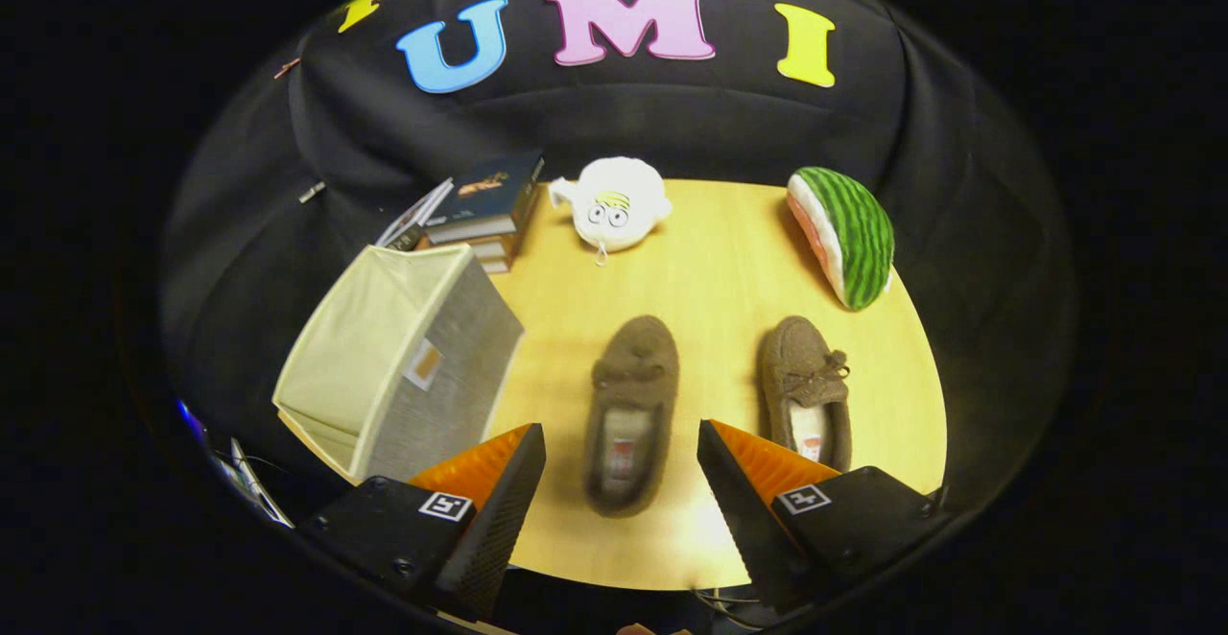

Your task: Open the storage box then place both shoes into the box .Put the left shoe in first, then the right shoe, with the right side of both shoes facing outward in a uniform manner.

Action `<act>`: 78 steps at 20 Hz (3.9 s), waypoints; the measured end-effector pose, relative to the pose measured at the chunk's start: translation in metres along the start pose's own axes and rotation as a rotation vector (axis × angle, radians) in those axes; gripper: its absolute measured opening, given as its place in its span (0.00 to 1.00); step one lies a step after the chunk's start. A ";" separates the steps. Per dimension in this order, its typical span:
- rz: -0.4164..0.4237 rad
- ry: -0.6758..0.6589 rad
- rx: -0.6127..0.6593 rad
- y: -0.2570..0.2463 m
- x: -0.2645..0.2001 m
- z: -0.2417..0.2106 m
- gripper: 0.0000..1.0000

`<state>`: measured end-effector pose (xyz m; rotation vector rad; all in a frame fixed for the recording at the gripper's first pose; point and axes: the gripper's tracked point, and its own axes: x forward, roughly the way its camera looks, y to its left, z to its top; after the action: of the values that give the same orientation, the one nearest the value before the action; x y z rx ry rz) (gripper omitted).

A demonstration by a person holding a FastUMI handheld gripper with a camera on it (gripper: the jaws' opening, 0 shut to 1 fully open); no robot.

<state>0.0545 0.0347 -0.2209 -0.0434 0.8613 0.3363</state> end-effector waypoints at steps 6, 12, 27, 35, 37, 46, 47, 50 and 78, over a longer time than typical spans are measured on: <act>-0.028 0.129 -0.057 -0.033 0.054 -0.028 0.98; -0.038 0.138 -0.008 -0.041 0.107 -0.017 0.99; 0.035 0.213 0.186 -0.019 0.130 -0.031 0.05; 0.095 0.060 0.323 0.005 0.043 0.028 0.05; 0.116 0.030 0.328 0.020 0.020 0.044 0.05; 0.336 -0.011 0.422 0.146 -0.032 0.113 0.05; 0.356 -0.007 0.416 0.160 -0.033 0.115 0.05; 0.383 -0.001 0.402 0.199 -0.031 0.119 0.05; 0.389 0.158 0.472 0.321 0.046 0.074 0.76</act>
<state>0.0381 0.3644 -0.1756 0.5482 1.0887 0.4885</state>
